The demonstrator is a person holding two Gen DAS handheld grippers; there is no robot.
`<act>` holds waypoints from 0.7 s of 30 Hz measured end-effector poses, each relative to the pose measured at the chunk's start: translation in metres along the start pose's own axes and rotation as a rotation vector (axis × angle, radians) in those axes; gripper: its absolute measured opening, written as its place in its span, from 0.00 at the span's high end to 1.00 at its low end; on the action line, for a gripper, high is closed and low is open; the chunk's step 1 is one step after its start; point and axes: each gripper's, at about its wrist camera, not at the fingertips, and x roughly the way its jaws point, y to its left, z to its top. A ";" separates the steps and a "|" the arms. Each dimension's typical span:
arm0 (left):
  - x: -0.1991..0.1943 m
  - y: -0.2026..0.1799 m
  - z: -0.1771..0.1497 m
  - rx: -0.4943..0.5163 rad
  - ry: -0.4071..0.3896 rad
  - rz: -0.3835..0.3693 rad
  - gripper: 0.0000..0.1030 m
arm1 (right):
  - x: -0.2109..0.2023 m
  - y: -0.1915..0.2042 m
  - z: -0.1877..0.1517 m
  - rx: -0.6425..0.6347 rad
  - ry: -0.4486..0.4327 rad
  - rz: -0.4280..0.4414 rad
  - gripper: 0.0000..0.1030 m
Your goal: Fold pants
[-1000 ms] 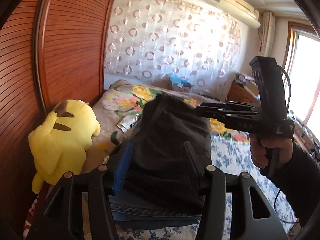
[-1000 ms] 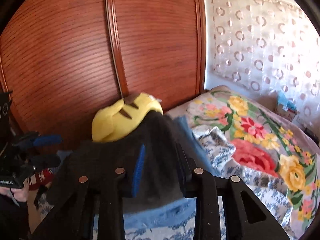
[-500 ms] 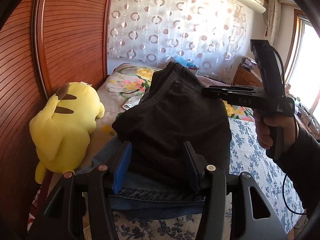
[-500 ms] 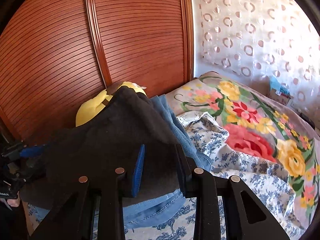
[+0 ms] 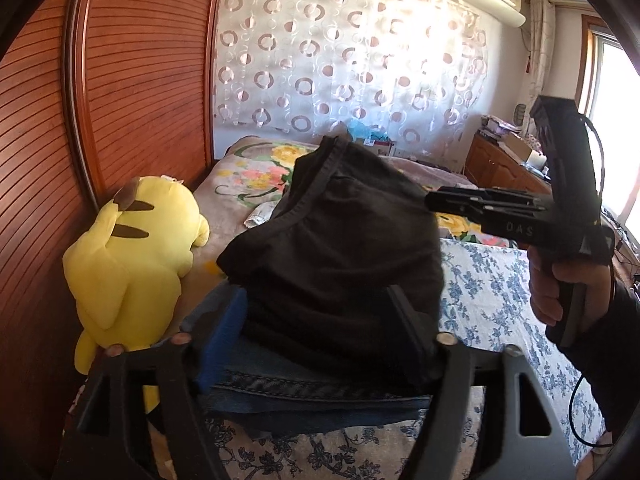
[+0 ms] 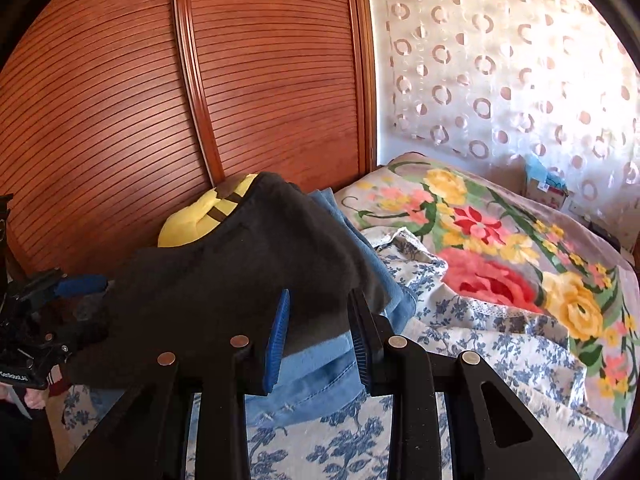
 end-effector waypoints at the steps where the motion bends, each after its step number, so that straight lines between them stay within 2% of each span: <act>1: -0.002 -0.002 0.000 0.008 -0.011 0.006 0.23 | -0.002 0.000 0.000 0.001 -0.003 0.001 0.70; 3: -0.006 -0.006 0.002 0.022 -0.027 0.015 0.22 | -0.007 0.001 -0.002 0.005 -0.011 0.001 0.70; 5: -0.010 -0.011 0.004 0.032 -0.044 0.027 0.13 | -0.013 0.002 -0.004 0.008 -0.020 -0.003 0.70; 11: -0.024 -0.026 0.007 0.079 -0.106 0.039 0.12 | -0.028 0.006 -0.011 0.014 -0.045 -0.022 0.69; 15: -0.029 -0.036 0.009 0.093 -0.115 0.031 0.12 | -0.038 0.006 -0.018 0.025 -0.061 -0.041 0.63; 21: -0.033 -0.052 0.005 0.110 -0.114 0.002 0.12 | -0.060 0.010 -0.035 0.051 -0.090 -0.116 0.46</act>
